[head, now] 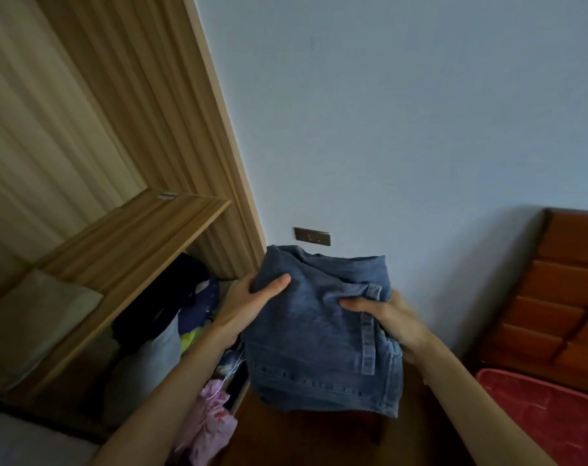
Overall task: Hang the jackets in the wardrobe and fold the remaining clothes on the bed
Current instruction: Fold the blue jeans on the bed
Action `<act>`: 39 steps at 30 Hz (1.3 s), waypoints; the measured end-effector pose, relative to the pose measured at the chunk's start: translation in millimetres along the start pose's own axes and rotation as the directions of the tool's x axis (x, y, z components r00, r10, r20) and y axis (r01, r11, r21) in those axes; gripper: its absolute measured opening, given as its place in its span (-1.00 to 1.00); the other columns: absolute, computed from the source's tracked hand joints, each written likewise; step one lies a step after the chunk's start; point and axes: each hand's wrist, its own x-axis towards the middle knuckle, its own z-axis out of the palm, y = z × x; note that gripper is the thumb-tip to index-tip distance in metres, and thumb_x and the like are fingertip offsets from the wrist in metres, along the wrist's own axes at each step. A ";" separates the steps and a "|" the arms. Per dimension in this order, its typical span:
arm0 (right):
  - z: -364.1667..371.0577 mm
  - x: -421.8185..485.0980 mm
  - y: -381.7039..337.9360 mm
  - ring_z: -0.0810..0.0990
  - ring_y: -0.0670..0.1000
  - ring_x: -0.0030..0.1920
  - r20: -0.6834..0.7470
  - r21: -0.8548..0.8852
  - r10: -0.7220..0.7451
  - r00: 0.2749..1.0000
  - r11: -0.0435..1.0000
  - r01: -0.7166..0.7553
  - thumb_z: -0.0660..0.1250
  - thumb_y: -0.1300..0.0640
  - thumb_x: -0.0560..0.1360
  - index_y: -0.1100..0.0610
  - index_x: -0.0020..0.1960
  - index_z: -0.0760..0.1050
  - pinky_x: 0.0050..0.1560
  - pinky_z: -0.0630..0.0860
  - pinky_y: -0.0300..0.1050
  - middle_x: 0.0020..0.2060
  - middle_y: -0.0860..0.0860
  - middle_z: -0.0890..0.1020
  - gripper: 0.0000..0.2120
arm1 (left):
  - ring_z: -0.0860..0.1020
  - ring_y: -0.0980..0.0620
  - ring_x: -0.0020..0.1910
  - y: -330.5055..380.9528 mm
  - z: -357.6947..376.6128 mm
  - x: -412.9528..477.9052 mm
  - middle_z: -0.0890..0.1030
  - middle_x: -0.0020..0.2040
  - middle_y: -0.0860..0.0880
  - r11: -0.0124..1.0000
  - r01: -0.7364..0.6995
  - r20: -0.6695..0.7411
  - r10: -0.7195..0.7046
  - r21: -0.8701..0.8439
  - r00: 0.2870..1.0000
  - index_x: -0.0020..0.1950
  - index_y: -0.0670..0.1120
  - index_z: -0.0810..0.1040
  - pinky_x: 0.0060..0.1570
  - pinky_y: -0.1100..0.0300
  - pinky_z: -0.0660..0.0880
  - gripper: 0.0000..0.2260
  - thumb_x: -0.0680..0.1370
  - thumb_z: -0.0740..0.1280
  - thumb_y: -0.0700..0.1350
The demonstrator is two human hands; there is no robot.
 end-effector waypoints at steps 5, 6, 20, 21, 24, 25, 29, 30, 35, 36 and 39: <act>49.0 66.8 -25.7 0.71 0.13 0.01 0.076 -0.079 -0.013 0.997 0.997 0.019 0.44 0.24 0.47 0.18 0.15 0.63 -0.02 0.66 -0.04 0.03 0.12 0.72 -0.74 | 0.69 0.08 0.01 3.6 -60.6 50.8 0.73 -0.03 0.07 0.997 -0.050 -0.041 0.048 -0.057 0.998 0.05 0.01 0.68 0.06 0.12 0.61 -0.64 0.38 0.52 0.19; 61.8 83.7 -30.3 0.72 0.12 0.00 0.085 -0.081 -0.009 0.996 0.997 0.016 0.43 0.23 0.48 0.19 0.15 0.63 -0.07 0.66 -0.09 0.03 0.14 0.72 -0.76 | 0.69 0.07 0.02 2.1 -76.7 64.1 0.73 -0.03 0.06 0.995 -0.055 -0.079 0.048 -0.086 0.996 0.03 0.00 0.68 0.06 0.12 0.61 -0.71 0.43 0.49 0.16; 292.0 291.8 -12.9 0.65 0.22 0.16 0.524 -0.225 0.388 0.758 0.922 -0.317 0.55 -0.12 0.33 0.12 0.34 0.55 0.15 0.58 0.15 0.18 0.19 0.65 -0.35 | 0.66 -0.01 0.08 -54.4 -331.5 128.8 0.69 0.13 -0.06 0.786 0.096 -0.290 -0.334 -0.610 0.897 0.20 -0.05 0.61 0.01 0.14 0.57 -0.63 0.54 0.38 0.17; 312.9 304.1 -7.6 0.67 0.21 0.11 0.495 -0.285 0.385 0.778 0.919 -0.274 0.55 -0.04 0.35 0.11 0.34 0.53 0.11 0.59 0.14 0.14 0.16 0.68 -0.39 | 0.66 0.03 0.09 -61.7 -338.9 122.6 0.69 0.15 -0.03 0.824 0.058 -0.323 -0.285 -0.564 0.903 0.24 -0.04 0.59 0.03 0.20 0.57 -0.64 0.52 0.44 0.10; 371.5 335.3 6.3 0.70 0.18 0.03 0.506 -0.402 0.390 0.770 0.896 -0.189 0.64 -0.07 0.23 0.08 0.24 0.59 0.01 0.63 0.10 0.07 0.11 0.71 -0.37 | 0.56 0.26 0.14 -86.0 -355.4 106.9 0.57 0.22 0.16 0.969 -0.012 -0.511 -0.119 -0.246 0.851 0.37 0.04 0.43 0.00 0.51 0.47 -0.41 0.41 0.58 -0.05; 390.4 343.0 10.2 0.71 0.17 0.02 0.533 -0.429 0.400 0.746 0.887 -0.169 0.64 -0.05 0.25 0.07 0.21 0.61 -0.01 0.63 0.10 0.05 0.09 0.72 -0.42 | 0.51 0.28 0.18 -94.5 -363.0 105.8 0.51 0.25 0.19 0.987 -0.014 -0.580 -0.081 -0.158 0.811 0.43 0.02 0.36 0.01 0.57 0.42 -0.33 0.39 0.59 -0.08; 465.8 369.3 27.9 0.72 0.13 -0.03 0.627 -0.439 0.379 0.681 0.894 -0.093 0.58 0.05 0.36 0.01 0.17 0.61 0.01 0.65 0.15 0.01 0.02 0.73 -0.60 | 0.37 0.17 0.40 -101.9 -401.3 104.9 0.38 0.42 0.13 0.999 -0.029 -0.829 0.028 0.014 0.558 0.56 -0.03 0.21 0.26 0.44 0.29 -0.16 0.39 0.58 0.01; 486.1 374.9 32.2 0.72 0.14 -0.02 0.653 -0.416 0.373 0.659 0.904 -0.100 0.57 0.04 0.37 0.01 0.17 0.62 0.05 0.64 0.17 0.02 0.02 0.73 -0.62 | 0.35 0.17 0.40 -101.0 -414.3 105.4 0.37 0.44 0.11 0.997 0.002 -0.882 0.072 0.082 0.466 0.56 -0.04 0.22 0.31 0.36 0.28 -0.18 0.41 0.56 0.04; 589.7 399.9 63.9 0.71 0.15 0.02 0.737 -0.436 0.411 0.537 0.896 -0.086 0.58 -0.03 0.36 0.05 0.15 0.64 0.07 0.63 0.20 0.03 0.05 0.73 -0.60 | 0.41 -0.10 0.39 -107.4 -481.8 106.0 0.27 0.53 -0.10 0.847 0.487 -0.972 0.133 0.212 0.192 0.62 -0.01 0.09 0.33 -0.02 0.43 -0.30 0.58 0.32 0.16; 608.8 402.6 73.4 0.71 0.15 0.03 0.752 -0.444 0.426 0.502 0.891 -0.092 0.59 -0.04 0.34 0.07 0.15 0.63 0.06 0.63 0.19 0.04 0.06 0.72 -0.58 | 0.38 -0.18 0.41 -112.9 -492.6 109.6 0.21 0.57 -0.16 0.788 0.596 -0.983 0.063 0.156 0.174 0.64 -0.02 0.03 0.32 -0.08 0.43 -0.32 0.62 0.25 0.16; 653.1 402.8 114.1 0.59 0.20 0.23 0.796 -0.553 0.440 0.417 0.808 0.204 0.51 -0.02 0.44 0.19 0.26 0.51 0.10 0.59 0.01 0.18 0.15 0.62 -0.51 | 0.07 -0.24 0.57 -142.9 -505.6 126.1 -0.02 0.63 -0.17 0.502 0.853 -0.955 -0.156 0.144 0.253 0.64 0.00 -0.04 0.49 -0.20 0.17 -0.39 0.66 0.07 0.19</act>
